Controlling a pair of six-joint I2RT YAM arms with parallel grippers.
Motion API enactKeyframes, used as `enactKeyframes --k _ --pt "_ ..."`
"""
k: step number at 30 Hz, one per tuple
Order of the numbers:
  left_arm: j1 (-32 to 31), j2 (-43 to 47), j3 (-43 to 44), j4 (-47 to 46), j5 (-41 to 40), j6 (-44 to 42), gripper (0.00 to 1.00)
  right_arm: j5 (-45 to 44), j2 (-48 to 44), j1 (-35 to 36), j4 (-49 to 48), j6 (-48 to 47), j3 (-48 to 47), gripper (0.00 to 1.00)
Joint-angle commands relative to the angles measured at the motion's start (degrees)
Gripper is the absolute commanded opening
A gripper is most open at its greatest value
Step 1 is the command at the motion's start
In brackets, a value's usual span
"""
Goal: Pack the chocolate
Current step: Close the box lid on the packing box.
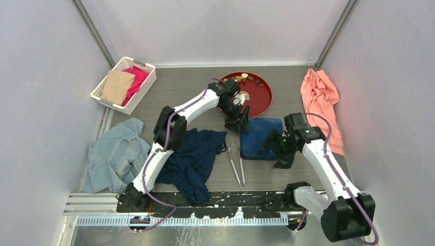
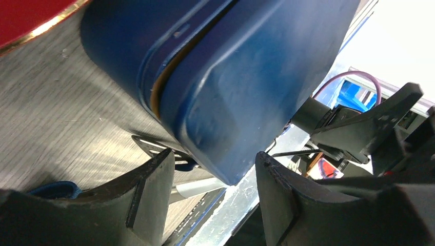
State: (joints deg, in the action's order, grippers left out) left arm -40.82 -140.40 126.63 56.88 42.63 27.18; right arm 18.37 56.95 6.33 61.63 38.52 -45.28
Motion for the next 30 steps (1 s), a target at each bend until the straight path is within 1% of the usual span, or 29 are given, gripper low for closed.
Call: enactKeyframes --k 1,3,7,9,12,26,30 --pt "0.65 3.77 -1.57 -2.58 0.69 1.27 0.60 -0.44 2.37 5.47 -4.64 3.61 0.63 0.88" --pt "0.65 4.16 -2.20 -2.72 0.63 1.31 0.61 -1.79 4.86 5.74 -6.85 2.96 0.14 0.88" --pt "0.65 5.15 -3.86 -3.12 0.43 1.12 0.61 -7.55 8.73 5.77 -11.19 2.15 -1.48 0.88" --pt "0.65 5.74 -4.78 -3.35 0.20 1.11 0.61 -9.02 9.96 5.79 -13.72 1.66 -1.84 0.88" --pt "0.65 6.29 -5.44 -3.36 -0.02 0.99 0.61 -10.31 11.66 5.73 -14.85 0.38 -2.60 0.88" --pt "0.65 5.88 -5.39 -2.74 0.32 0.49 0.62 -10.57 13.36 5.78 -16.57 -0.88 -5.70 0.88" --pt "0.65 6.15 -4.81 -2.47 -0.19 0.25 0.67 -10.04 13.95 5.78 -17.16 -1.44 -6.34 0.88"
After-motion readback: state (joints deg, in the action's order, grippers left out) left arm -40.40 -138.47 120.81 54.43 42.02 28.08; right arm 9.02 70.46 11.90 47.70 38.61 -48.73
